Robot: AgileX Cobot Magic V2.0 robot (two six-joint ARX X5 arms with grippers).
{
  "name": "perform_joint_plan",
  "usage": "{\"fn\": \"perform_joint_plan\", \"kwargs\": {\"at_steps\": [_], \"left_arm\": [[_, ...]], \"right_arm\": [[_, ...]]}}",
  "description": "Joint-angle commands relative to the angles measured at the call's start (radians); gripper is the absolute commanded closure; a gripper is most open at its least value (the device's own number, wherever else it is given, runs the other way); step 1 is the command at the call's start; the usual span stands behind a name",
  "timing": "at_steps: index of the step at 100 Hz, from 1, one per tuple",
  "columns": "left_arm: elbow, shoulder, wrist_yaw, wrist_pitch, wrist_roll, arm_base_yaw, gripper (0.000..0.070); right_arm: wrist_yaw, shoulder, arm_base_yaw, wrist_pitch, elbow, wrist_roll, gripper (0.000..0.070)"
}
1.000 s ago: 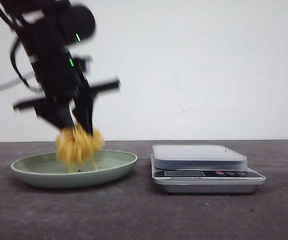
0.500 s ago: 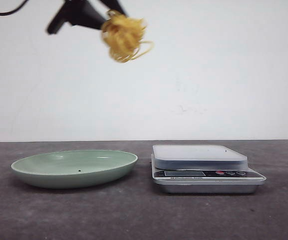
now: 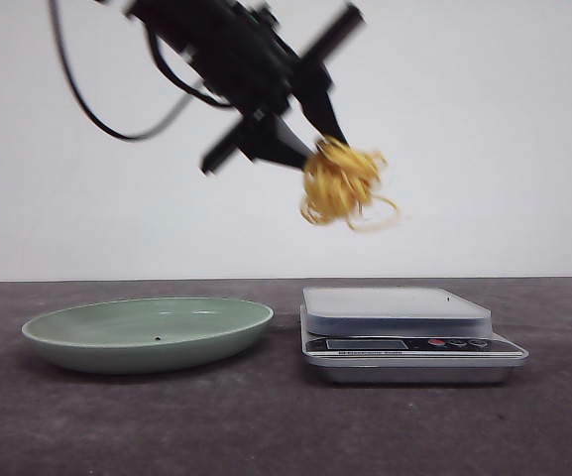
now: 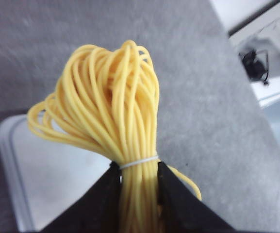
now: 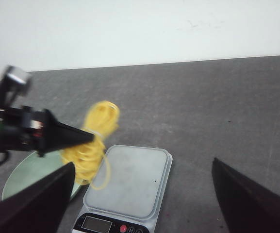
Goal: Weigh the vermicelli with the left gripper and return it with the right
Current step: 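Lift the vermicelli with the left gripper and carry it over the scale, then lower the vermicelli onto the scale and open the left gripper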
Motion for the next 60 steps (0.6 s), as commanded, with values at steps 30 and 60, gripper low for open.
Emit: {"fn": "perform_joint_plan", "kwargs": {"at_steps": [30,60], "left_arm": [[0.119,0.151,0.010,-0.116,0.012,-0.027,0.0696],[0.119,0.163,0.063,-0.124,0.028,-0.030,0.0498]], "right_arm": [[-0.003,0.003,0.003,0.008,0.019,-0.010,0.0141],[-0.003,0.003,0.003,0.008,0.019,-0.010,0.0141]]}}
